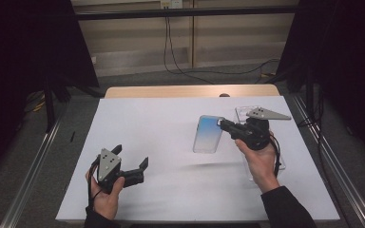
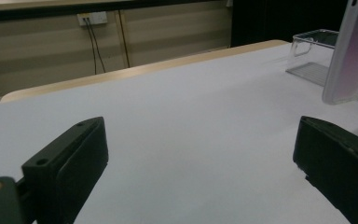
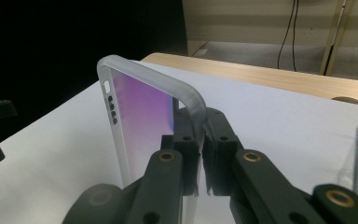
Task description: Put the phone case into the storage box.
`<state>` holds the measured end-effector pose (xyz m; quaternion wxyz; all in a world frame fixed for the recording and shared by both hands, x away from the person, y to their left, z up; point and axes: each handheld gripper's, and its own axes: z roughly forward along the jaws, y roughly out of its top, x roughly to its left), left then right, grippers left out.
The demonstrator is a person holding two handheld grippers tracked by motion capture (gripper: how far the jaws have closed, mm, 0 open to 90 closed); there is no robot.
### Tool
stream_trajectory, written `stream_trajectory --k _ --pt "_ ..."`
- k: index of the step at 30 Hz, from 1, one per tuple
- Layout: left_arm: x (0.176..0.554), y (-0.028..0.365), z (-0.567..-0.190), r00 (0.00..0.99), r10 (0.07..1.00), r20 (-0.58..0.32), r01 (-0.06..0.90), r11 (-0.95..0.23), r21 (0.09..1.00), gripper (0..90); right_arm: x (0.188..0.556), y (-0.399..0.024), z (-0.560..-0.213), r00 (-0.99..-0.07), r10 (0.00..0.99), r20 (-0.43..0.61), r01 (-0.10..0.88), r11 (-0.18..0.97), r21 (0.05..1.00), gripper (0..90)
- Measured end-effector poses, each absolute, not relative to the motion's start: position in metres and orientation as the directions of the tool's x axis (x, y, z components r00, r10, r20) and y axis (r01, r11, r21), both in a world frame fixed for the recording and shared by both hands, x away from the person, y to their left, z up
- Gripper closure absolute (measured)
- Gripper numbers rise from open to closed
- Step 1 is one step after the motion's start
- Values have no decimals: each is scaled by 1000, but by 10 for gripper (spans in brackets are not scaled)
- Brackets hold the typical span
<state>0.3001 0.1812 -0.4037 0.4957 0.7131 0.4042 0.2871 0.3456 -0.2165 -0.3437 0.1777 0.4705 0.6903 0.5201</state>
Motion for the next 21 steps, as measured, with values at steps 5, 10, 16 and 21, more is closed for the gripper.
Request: stream_trajectory --k 5,10,16,21 --pt "301 189 -406 503 864 6 283 -172 944 28 345 -229 -339 -469 847 249 458 -8 889 845" --pt "303 201 -413 505 863 -5 290 -164 943 32 345 -240 -337 -452 861 232 447 -7 895 845" --pt "300 207 -417 493 870 -8 248 -132 960 42 345 -248 -338 -434 870 232 446 -17 895 845" --pt "295 213 -423 511 859 0 224 -133 965 48 345 -257 -334 -418 880 226 441 -21 897 845"
